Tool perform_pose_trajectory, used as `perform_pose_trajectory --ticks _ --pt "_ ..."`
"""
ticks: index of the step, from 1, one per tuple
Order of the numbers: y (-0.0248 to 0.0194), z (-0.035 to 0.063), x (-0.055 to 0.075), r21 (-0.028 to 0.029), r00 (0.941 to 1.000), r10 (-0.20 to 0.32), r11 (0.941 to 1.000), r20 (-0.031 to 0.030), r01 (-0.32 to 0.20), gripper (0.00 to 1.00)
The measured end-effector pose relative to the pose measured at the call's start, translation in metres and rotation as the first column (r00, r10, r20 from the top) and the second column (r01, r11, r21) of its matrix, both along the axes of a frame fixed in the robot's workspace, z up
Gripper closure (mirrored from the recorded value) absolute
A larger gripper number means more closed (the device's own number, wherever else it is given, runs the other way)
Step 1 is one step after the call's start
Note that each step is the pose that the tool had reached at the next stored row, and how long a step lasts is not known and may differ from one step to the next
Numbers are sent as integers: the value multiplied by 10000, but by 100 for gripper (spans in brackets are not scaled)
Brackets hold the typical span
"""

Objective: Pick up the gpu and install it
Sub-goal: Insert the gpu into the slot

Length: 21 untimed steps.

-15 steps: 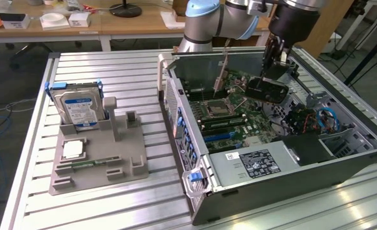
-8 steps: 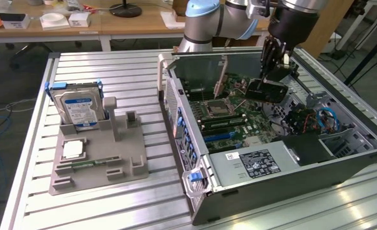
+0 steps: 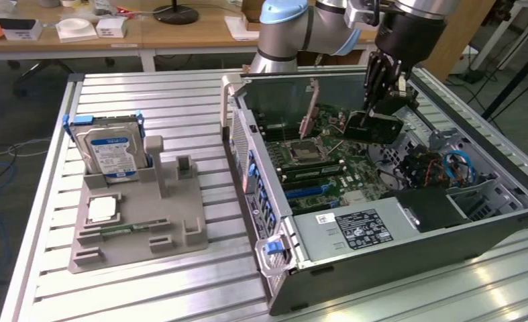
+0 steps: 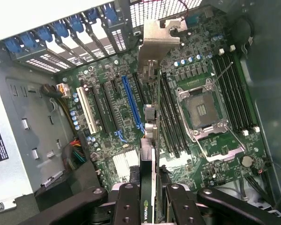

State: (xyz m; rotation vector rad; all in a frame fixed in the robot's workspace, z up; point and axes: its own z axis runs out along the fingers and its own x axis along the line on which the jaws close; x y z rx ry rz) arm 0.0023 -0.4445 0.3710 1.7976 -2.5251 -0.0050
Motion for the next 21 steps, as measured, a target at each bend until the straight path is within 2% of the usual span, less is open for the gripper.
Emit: perform_pose_trajectory --ticks 3,12,14,21 --pt "0 -2 0 5 10000 43 10000 -1 -43 74" --pt "0 -21 1 6 9947 1025 9947 0 -1025 74" --pt "0 -26 1 8 9923 1235 9923 0 -1235 74" --pt "5 -49 0 7 9777 2101 9777 0 -2101 74"
